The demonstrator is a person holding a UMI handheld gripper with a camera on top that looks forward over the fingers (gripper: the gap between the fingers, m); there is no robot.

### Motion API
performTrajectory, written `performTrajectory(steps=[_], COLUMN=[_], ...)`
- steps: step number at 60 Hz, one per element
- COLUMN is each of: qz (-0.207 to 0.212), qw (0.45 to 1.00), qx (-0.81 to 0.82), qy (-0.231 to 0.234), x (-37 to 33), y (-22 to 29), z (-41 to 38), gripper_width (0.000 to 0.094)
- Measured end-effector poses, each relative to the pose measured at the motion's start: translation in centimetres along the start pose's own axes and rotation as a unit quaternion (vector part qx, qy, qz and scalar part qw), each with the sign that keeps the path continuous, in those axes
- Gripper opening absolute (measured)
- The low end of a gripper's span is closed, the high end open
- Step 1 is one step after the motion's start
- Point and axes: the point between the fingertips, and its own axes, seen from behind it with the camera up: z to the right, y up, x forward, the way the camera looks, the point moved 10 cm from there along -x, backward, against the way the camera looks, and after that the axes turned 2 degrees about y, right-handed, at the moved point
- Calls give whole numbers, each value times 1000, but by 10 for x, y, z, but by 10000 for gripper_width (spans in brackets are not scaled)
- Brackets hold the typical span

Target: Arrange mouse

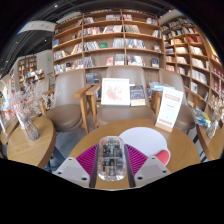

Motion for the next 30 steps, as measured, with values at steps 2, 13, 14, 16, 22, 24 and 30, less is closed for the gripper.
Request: performTrajectory(steps=[2, 13, 14, 16, 22, 24, 30], qz=[4, 7, 4, -3, -10, -19, -52], qw=[1000, 999, 999, 999, 998, 997, 996], qx=[-8, -10, -5, 4, 0, -2, 10], qy=[-9, -50, -49, -49, -68, -74, -67], x=[6, 71, 79, 94, 129, 140, 164], y=[14, 45, 43, 40, 29, 22, -2], z=[13, 80, 85, 96, 128, 136, 146], gripper_width=[443, 441, 441, 440, 441, 440, 440])
